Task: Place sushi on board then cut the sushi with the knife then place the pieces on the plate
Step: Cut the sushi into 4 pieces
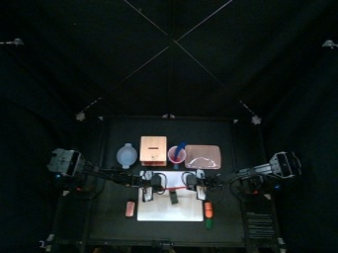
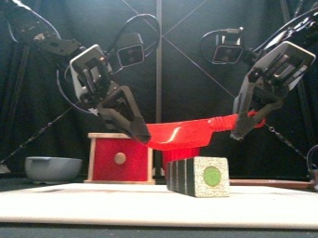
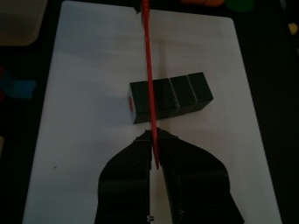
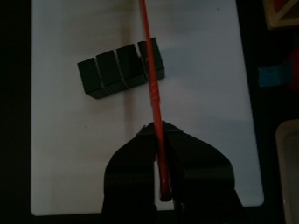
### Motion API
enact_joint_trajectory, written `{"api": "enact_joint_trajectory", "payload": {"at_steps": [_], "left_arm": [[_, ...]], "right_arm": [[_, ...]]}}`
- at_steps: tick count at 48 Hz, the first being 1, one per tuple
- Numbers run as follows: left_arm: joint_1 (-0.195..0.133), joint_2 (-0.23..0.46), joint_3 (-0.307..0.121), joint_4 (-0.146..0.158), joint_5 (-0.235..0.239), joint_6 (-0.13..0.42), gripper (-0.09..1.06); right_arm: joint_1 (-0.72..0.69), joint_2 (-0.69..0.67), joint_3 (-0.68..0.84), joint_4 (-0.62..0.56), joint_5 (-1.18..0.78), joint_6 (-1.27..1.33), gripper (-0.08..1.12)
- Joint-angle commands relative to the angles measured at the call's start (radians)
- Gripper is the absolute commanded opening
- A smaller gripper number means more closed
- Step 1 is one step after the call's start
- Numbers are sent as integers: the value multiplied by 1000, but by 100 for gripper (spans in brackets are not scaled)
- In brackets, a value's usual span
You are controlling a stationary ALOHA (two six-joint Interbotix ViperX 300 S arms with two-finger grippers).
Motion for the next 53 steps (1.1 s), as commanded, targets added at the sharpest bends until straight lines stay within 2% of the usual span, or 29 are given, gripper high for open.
{"api": "enact_joint_trajectory", "payload": {"at_steps": [1, 15, 36, 53], "left_arm": [[-20, -3, -35, -11, 15, -2, 46], [-35, -3, -34, -48, 21, -2, 46], [-40, 14, -37, -49, 21, -2, 46], [-52, 14, -38, -67, 21, -2, 46]], "right_arm": [[-3, -12, -26, 0, 3, 2, 39], [-6, 9, -38, 0, 28, 2, 38], [-9, 23, -49, 2, 60, 0, 38], [-11, 52, -51, 2, 77, 2, 38]]}}
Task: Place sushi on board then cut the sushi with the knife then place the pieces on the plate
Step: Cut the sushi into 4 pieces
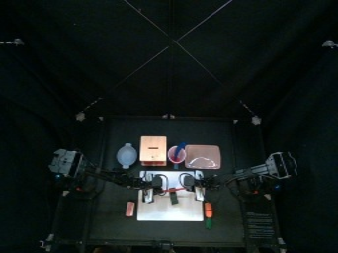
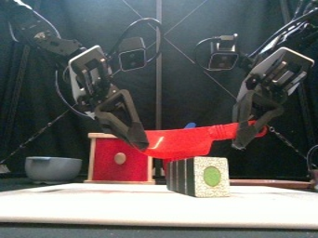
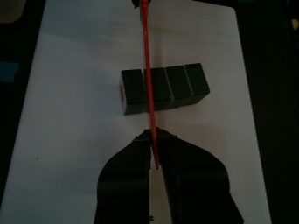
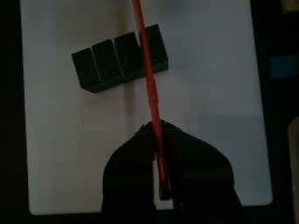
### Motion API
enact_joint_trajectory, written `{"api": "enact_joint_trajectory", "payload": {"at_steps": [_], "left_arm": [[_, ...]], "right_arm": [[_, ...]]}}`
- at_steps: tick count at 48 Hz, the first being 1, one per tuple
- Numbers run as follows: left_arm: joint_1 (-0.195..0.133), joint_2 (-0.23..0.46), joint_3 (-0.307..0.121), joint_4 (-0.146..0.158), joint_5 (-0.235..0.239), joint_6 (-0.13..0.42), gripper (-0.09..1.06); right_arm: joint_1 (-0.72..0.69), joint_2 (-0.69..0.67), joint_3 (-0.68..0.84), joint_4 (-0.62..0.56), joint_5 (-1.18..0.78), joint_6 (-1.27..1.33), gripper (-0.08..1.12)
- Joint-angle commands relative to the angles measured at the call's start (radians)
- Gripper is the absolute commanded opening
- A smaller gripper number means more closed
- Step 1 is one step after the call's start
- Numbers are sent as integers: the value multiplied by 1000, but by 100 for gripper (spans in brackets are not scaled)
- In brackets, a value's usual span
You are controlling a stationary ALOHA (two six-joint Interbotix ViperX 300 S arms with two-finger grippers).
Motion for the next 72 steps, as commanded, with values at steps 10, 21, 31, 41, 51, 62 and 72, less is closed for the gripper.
{"api": "enact_joint_trajectory", "payload": {"at_steps": [10, 21, 31, 41, 51, 62, 72], "left_arm": [[-25, -5, -28, -2, -3, 0, 46], [-25, -3, -28, -2, 0, 0, 46], [-26, -2, -28, -2, 0, -3, 46], [-32, -2, -34, -2, 2, 0, 46], [-37, 0, -34, -2, 2, 0, 46], [-37, 9, -34, -2, 2, 2, 46], [-31, 23, -35, -2, 0, 2, 46]], "right_arm": [[-14, -2, -18, 2, 5, 5, 38], [-14, 0, -18, 0, 5, 5, 38], [-14, 5, -18, 2, 5, 5, 38], [-14, 6, -18, 2, 5, 5, 38], [-14, 9, -18, 2, 5, 5, 38], [-15, 17, -18, 2, 5, 5, 38], [-17, 34, -18, 2, 5, 6, 38]]}}
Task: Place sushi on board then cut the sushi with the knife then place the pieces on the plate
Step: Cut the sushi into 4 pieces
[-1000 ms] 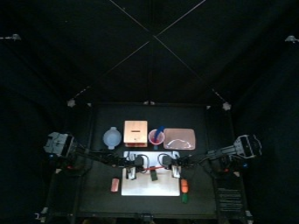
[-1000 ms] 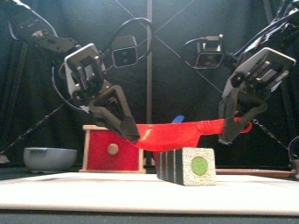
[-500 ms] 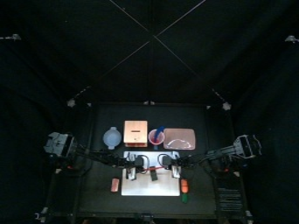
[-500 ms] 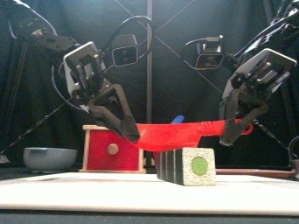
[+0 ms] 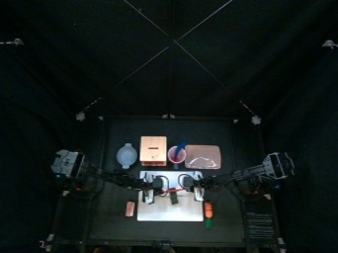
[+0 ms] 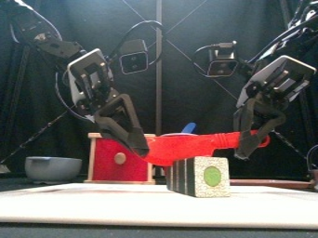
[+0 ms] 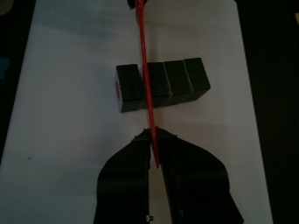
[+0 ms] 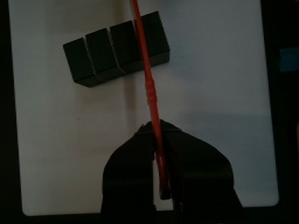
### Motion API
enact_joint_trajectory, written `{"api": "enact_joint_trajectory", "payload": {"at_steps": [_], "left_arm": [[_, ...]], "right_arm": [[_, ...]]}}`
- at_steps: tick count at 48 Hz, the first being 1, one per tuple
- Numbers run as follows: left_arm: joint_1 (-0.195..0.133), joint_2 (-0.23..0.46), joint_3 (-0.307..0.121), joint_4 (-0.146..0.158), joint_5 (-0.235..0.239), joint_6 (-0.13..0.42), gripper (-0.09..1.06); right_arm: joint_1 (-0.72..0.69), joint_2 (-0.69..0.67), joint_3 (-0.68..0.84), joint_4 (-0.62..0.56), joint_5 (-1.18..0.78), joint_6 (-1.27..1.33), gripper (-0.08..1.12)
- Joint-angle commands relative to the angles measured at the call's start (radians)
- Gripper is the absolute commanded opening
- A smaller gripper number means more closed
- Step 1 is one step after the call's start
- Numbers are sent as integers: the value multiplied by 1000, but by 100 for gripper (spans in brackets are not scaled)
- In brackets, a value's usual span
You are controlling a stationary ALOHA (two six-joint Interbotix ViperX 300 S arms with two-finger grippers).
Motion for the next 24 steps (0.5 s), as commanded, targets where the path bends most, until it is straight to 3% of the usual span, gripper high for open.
{"api": "enact_joint_trajectory", "payload": {"at_steps": [1, 11, 24], "left_arm": [[-20, 0, -26, 0, -3, 2, 46], [-6, 43, -23, 8, -3, 8, 46], [55, 78, -23, 40, -5, 8, 46]], "right_arm": [[-17, -2, -12, 2, 2, 6, 38], [-15, 44, -17, 29, 2, 6, 38], [-20, 80, -18, 34, 2, 6, 38]]}}
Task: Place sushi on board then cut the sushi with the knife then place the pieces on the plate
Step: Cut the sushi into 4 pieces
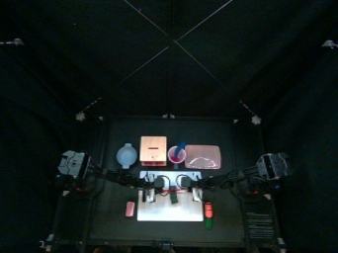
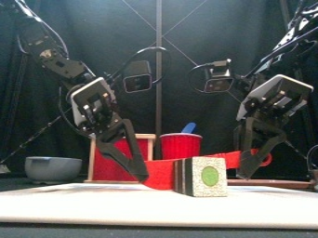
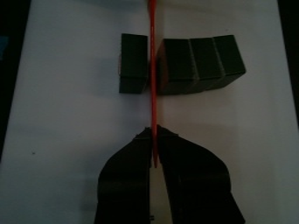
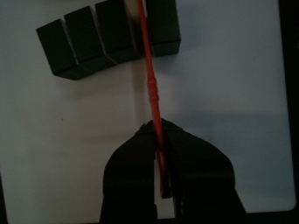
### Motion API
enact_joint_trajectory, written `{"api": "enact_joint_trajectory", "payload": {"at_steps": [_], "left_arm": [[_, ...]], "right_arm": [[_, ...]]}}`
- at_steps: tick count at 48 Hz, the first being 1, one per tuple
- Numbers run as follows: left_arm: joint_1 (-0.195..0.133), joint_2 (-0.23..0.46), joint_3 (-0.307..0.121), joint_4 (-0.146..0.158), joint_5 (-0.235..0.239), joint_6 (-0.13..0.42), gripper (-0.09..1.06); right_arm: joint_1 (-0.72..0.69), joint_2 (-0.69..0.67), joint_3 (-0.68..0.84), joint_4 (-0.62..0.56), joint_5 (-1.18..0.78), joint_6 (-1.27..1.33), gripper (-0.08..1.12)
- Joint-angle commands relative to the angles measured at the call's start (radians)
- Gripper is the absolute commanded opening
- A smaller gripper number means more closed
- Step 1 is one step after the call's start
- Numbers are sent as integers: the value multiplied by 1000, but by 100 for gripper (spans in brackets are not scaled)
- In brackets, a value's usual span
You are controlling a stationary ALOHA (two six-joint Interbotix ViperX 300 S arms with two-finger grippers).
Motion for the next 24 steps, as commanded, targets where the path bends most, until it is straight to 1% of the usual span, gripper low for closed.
{"api": "enact_joint_trajectory", "payload": {"at_steps": [1, 8, 13, 19, 24], "left_arm": [[15, -6, -17, 20, 3, 0, 46], [43, -18, -20, 58, 3, -2, 46], [52, -28, -21, 74, 3, -2, 46], [54, -48, -21, 83, 21, -2, 46], [51, -67, -23, 81, 43, -3, 46]], "right_arm": [[-18, -11, -8, 3, 3, 5, 38], [-43, -8, -9, 0, 2, 3, 38], [-55, -15, -11, -6, 5, 2, 38], [-55, -38, -15, -14, 29, 2, 38], [-49, -63, -23, -15, 51, 2, 39]]}}
